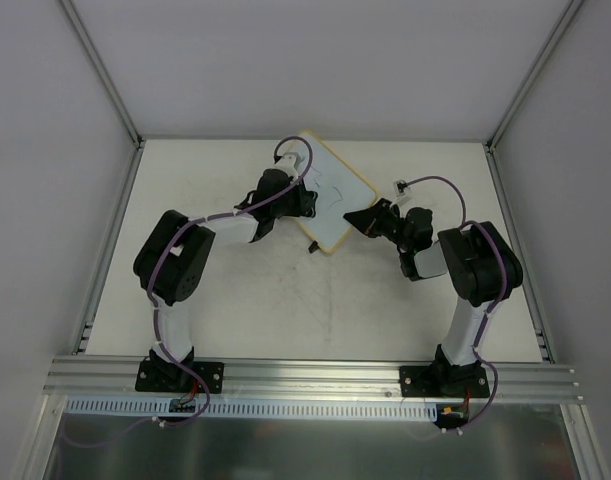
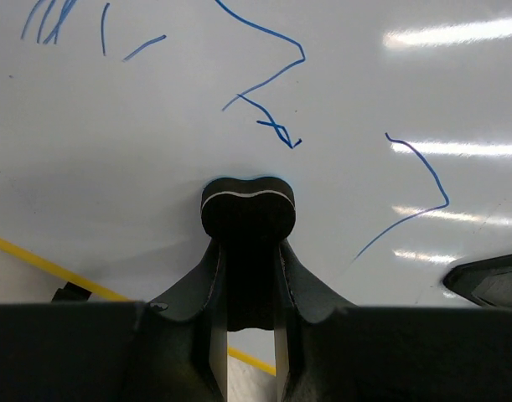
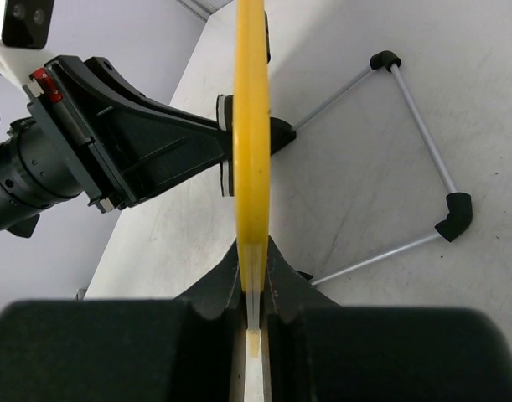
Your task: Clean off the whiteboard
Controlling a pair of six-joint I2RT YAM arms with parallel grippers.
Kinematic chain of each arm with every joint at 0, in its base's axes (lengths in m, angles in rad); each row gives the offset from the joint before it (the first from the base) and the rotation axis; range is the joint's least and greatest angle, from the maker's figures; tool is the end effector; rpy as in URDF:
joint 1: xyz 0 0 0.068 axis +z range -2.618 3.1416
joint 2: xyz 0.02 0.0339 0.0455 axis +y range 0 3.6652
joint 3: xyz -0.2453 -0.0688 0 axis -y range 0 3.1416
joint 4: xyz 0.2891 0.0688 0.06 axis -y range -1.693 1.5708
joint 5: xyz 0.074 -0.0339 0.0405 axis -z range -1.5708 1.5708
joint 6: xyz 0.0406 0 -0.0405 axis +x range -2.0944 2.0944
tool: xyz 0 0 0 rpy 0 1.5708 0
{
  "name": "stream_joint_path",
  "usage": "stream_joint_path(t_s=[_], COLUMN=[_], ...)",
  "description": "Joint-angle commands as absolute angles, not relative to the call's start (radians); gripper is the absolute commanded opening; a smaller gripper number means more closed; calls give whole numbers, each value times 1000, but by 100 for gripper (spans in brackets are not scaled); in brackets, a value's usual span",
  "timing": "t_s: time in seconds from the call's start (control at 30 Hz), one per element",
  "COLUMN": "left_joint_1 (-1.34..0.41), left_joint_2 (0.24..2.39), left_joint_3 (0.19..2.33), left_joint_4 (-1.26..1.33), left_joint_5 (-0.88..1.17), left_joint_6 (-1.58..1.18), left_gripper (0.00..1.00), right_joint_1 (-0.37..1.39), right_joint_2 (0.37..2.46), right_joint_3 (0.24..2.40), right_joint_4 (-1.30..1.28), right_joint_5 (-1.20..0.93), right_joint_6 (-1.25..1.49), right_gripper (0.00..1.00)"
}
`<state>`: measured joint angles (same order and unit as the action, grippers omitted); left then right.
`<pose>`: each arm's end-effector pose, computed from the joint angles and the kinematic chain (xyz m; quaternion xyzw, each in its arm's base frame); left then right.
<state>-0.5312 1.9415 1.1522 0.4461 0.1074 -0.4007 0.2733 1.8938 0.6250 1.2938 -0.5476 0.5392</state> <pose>0.3968 -0.2382 0.1407 0.0841 0.8125 -0.2976 0.4941 0.3311 0.1148 0.0907 -0.1028 0.6919 0.4458 0.5585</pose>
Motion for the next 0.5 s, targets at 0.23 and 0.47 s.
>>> stream_joint_path(t_s=[0.23, 0.47], left_joint_1=[-730, -772], left_joint_2=[1968, 1927], left_joint_3=[1092, 1060], left_joint_4=[408, 413], left_joint_5=[275, 293], left_joint_6=[-463, -459], left_gripper=[0, 0], right_joint_1=[311, 311], right_joint_2=[1902, 1924], right_joint_3=[663, 680], right_joint_4=[1531, 1531], right_joint_5=[-618, -632], right_joint_6=[500, 514], right_gripper=[0, 0])
